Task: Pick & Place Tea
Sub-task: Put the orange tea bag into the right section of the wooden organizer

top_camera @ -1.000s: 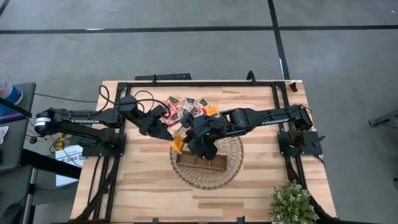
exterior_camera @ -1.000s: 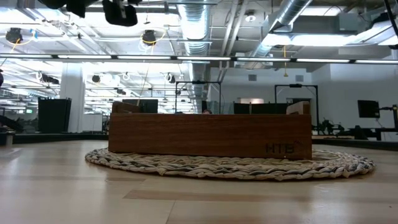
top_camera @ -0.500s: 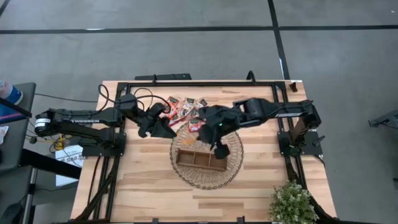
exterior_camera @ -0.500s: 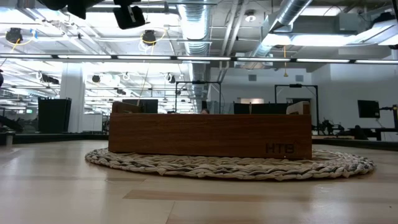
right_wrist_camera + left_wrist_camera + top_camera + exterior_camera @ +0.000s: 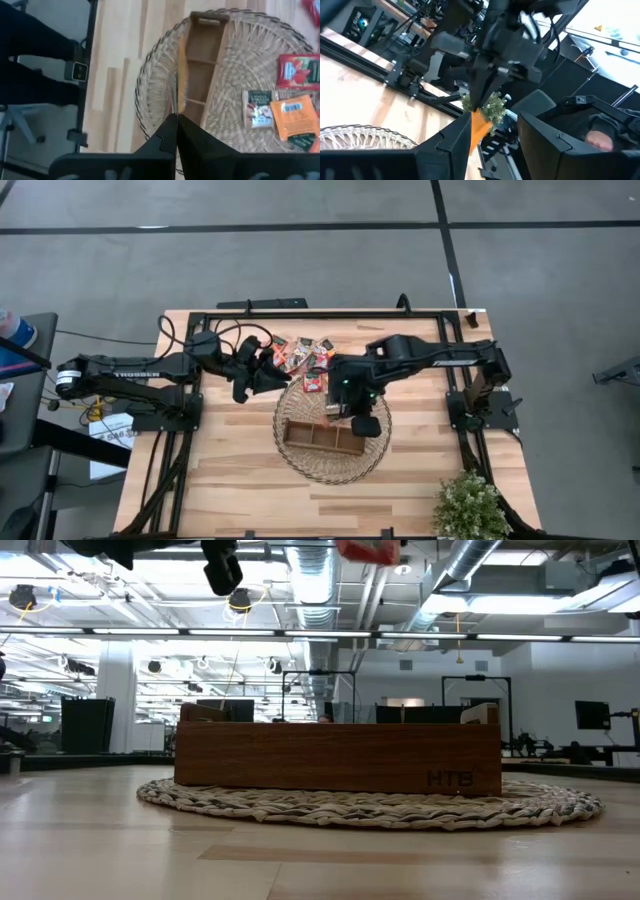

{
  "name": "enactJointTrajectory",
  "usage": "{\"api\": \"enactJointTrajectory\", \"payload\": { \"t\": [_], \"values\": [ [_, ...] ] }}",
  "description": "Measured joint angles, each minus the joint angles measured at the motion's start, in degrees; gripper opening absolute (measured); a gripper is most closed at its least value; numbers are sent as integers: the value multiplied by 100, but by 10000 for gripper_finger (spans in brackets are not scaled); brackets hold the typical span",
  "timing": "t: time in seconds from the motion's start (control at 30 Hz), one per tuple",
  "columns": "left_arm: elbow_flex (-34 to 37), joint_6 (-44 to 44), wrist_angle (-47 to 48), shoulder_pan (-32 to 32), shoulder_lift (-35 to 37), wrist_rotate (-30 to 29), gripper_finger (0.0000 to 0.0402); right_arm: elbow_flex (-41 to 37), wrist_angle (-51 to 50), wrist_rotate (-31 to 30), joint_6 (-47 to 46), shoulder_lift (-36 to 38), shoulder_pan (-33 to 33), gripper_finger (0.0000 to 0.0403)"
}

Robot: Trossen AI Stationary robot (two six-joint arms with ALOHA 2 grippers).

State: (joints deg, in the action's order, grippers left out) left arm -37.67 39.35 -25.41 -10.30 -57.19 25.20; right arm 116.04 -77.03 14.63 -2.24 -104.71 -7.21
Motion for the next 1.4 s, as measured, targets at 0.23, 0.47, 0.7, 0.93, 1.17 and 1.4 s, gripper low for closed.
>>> {"api": "enactJointTrajectory", "payload": {
  "t": [0.23, 0.47, 0.7, 0.93, 1.17, 1.4],
  "values": [
    [13, -265, 258, -45, 404, -487, 151, -976, 215, -45, -155, -22, 25, 0],
    [4, -1562, 1511, -59, 1339, -1178, 147, -1770, 552, -46, -429, 44, 59, 0],
    [4, -2216, 2416, -57, 2122, -1203, 132, -2393, 1308, 46, -681, 107, 49, 0],
    [4, -2106, 2976, -55, 2467, -1385, 124, -3015, 1900, 88, -836, 276, 49, 0],
    [4, -2063, 3018, -56, 2470, -1400, 121, -3757, 2684, 140, -1121, 674, 49, 0],
    [4, -2064, 3056, -57, 2463, -1557, 121, -4531, 3349, 55, -1566, 1206, 65, 0]
  ]
}}
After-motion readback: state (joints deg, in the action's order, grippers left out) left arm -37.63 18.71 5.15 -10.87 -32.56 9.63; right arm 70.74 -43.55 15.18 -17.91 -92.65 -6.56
